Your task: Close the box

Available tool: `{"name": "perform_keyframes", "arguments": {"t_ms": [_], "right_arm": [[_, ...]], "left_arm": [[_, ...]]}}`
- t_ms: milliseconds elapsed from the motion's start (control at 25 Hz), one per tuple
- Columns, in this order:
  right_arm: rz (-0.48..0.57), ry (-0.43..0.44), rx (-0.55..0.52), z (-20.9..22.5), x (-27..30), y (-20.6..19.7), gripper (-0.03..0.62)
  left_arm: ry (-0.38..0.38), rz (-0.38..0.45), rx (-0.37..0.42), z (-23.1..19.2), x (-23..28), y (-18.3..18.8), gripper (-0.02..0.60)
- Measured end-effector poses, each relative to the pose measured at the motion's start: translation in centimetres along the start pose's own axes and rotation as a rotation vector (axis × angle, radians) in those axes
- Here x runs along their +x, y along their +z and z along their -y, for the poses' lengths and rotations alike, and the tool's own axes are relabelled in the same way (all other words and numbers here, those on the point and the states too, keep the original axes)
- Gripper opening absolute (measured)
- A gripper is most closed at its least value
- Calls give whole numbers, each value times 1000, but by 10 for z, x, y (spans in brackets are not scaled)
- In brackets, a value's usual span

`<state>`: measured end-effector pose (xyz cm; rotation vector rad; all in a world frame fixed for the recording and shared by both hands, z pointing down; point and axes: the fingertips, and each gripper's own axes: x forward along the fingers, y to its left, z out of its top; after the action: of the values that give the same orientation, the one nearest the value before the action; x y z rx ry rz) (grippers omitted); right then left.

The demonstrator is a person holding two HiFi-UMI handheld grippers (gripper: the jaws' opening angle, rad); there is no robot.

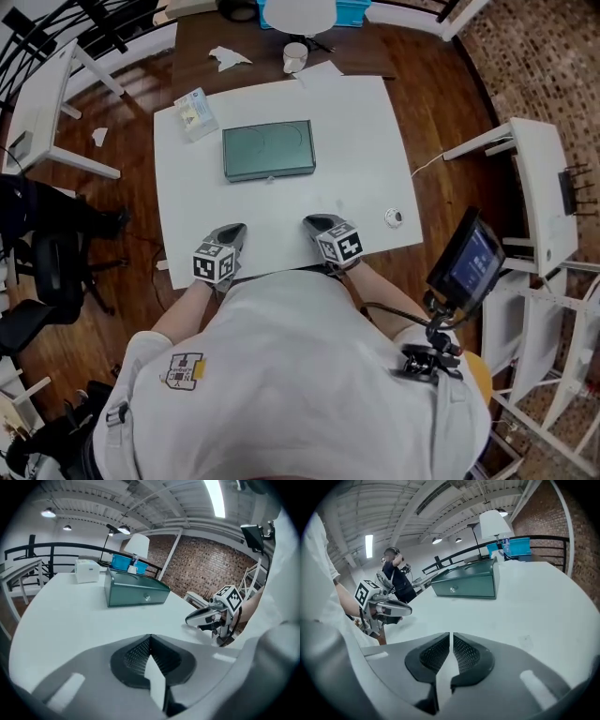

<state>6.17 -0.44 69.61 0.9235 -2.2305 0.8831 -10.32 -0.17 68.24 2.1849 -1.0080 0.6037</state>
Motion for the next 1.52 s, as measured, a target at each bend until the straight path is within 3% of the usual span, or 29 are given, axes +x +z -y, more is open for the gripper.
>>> {"name": "perform_keyframes", "arguments": {"t_ms": [240,1040,1520], "right_arm": [[5,-14,-15,4,-7,-5,2],[21,-77,-37,19,-17,-8,-2],[18,-62,-58,11,-13,-3,-2]], "left_arm": [[19,-45,1,15,5,-31,-2],[-5,-82,-57,4,9,-39,-2],[15,-61,-69,-5,3,-35,-2]]}}
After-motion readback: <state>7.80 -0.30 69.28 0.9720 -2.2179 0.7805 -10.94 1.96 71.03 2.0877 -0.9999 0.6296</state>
